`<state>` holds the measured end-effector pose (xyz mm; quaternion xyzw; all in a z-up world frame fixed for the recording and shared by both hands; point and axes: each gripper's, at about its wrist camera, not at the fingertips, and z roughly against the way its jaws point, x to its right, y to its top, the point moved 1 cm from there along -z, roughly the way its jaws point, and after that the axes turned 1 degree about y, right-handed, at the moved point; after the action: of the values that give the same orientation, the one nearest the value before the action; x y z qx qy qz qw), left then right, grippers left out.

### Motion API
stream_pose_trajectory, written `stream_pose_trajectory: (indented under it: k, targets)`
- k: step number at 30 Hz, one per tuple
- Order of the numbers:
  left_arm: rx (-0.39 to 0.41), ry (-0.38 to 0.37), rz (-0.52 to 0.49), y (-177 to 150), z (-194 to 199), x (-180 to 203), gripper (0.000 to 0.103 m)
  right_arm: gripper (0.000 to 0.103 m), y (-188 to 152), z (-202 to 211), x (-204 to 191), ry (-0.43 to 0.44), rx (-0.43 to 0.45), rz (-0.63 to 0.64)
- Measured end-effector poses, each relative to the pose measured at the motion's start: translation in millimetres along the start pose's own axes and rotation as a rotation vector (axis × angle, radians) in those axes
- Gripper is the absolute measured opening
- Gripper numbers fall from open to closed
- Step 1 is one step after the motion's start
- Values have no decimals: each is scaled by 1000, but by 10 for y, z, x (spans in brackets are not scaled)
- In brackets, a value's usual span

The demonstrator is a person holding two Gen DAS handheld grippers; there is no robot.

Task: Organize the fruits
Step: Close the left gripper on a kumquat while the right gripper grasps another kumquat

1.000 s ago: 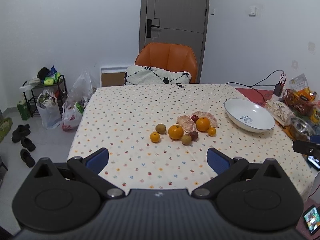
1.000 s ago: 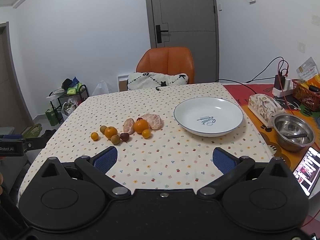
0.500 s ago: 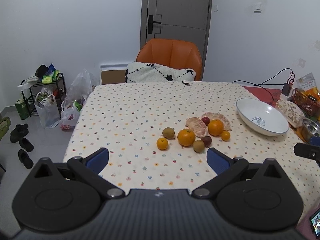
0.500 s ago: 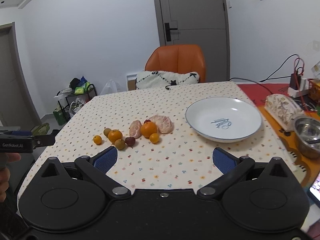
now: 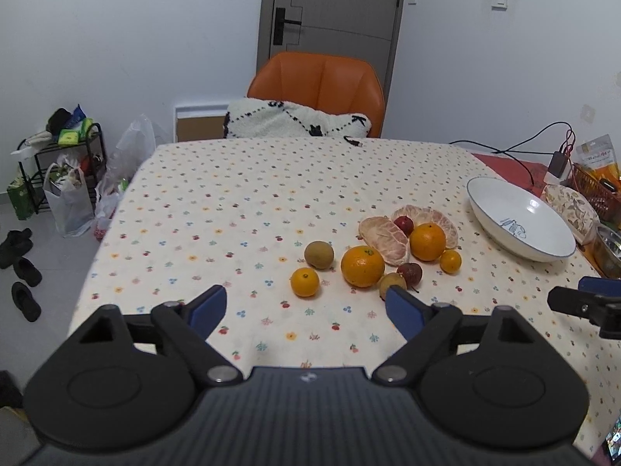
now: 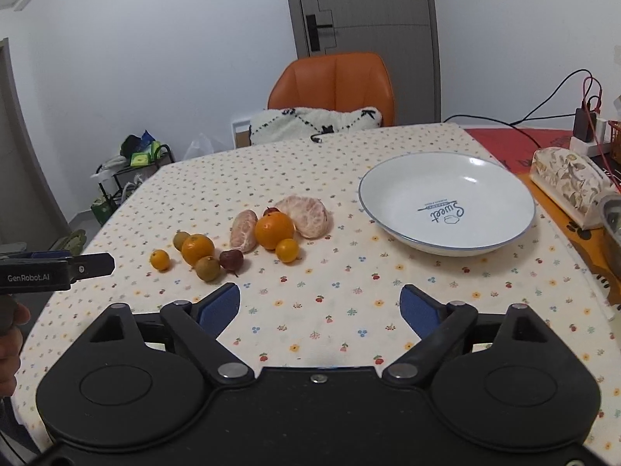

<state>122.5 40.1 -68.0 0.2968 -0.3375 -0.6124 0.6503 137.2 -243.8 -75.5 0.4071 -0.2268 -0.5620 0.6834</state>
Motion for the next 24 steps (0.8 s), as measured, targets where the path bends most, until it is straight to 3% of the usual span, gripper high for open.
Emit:
stream_pose_trajectory:
  k: [12, 20, 24]
  targets:
    - [-55, -37, 38, 59, -438, -95, 59, 66, 85, -431, -84, -18, -31, -19]
    - [-74, -35, 35, 59, -604, -130, 58, 60, 138, -695, -132, 1, -53, -21]
    - [-80, -39, 33, 62, -687, -134, 51, 58, 146, -803, -157, 13, -64, -15]
